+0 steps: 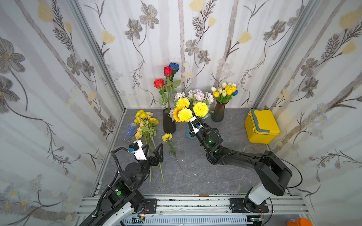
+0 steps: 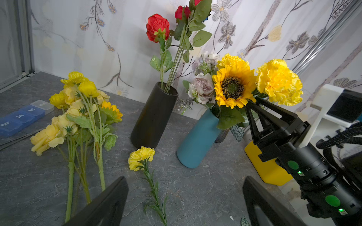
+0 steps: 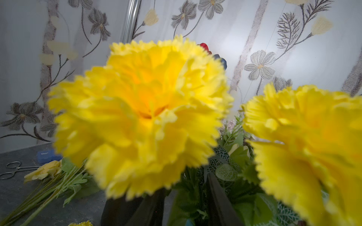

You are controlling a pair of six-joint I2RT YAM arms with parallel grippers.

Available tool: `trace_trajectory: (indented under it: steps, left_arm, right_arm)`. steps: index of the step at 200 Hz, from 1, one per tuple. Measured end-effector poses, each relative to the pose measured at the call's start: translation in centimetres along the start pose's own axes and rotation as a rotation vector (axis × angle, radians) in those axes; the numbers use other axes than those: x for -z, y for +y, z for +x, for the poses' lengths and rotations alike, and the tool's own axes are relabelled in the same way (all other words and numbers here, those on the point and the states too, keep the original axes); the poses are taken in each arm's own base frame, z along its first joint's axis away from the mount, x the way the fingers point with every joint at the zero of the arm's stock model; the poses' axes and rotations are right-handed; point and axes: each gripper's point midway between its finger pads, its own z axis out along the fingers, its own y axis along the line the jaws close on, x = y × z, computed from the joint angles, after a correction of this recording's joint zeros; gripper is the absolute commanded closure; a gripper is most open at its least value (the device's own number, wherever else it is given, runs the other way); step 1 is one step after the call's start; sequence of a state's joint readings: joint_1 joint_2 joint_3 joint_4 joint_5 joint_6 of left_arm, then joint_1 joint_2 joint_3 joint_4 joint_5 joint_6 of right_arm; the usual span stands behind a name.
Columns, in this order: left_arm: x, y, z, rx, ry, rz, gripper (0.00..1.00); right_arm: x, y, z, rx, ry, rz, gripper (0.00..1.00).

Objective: Pick out yellow flowers from the vase
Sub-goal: Pick up the flower from the vase.

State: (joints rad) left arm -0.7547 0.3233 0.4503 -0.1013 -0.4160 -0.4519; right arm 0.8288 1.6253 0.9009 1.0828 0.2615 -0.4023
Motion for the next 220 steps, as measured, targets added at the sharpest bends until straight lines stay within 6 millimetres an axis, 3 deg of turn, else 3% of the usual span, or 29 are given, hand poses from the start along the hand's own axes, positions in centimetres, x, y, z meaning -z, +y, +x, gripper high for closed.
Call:
trace_trajectory:
  steps: [84,153,187,220]
  left_arm:
    - [0.1,0.0,-0.1,0.003,-0.006,0.001,0.05]
    - [0.1,0.1,-0.1,0.003,-0.006,0.001,0.04]
    - [0.2,0.1,-0.2,0.006,-0.013,0.000,0.03]
    - [0.1,0.2,0.0,0.002,-0.008,-0.006,0.03]
  right_arm:
    - [-1.8,-0.2,-0.4,-0.010,-0.019,0.037,0.56]
    - [-3.4,-0.6,0.0,0.014,-0.030,0.107,0.66]
    - [-3.4,-1.0,-0.9,0.000,-0.049,0.114,0.72]
    - [-3.0,-1.8,-3.1,-0.047,-0.091,0.115,0.71]
